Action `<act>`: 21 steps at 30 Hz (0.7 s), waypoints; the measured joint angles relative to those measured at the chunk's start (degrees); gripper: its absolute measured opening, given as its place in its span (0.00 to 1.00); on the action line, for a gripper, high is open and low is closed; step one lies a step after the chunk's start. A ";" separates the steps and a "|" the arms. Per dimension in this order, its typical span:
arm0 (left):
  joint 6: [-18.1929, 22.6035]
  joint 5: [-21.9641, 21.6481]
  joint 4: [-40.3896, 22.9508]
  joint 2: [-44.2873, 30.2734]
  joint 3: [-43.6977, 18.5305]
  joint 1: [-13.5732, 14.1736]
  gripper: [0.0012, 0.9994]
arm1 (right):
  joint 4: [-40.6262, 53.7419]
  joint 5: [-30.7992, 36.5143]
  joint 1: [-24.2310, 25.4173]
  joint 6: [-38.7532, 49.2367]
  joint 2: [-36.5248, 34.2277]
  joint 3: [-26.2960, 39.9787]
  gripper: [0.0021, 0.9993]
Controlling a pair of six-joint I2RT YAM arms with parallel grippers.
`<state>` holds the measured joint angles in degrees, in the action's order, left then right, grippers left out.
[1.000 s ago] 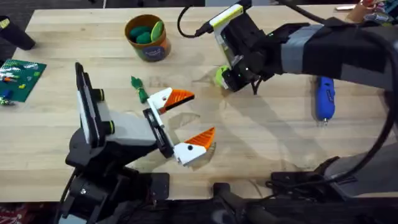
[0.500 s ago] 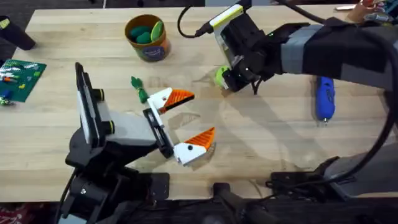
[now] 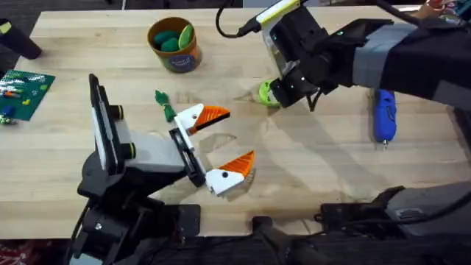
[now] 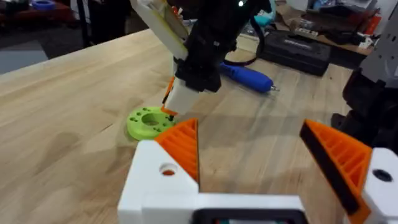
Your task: Pick up the gripper from the table and insert it into the empty holder that is missing its gripper. Then pick up a screw, insert it into the mounting hole, and use the screwdriver to tighten it. Finally, clean up the table by picking up the vegetable and placing it into the bucket.
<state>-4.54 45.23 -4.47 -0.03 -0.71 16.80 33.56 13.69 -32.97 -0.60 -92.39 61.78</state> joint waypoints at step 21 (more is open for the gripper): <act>0.00 0.00 0.00 0.00 0.00 0.00 0.99 | 0.82 0.00 0.00 0.00 -2.62 0.00 0.18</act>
<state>-4.54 45.23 -4.47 -0.03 -0.71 16.80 34.39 13.69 -32.97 -0.60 -95.00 61.78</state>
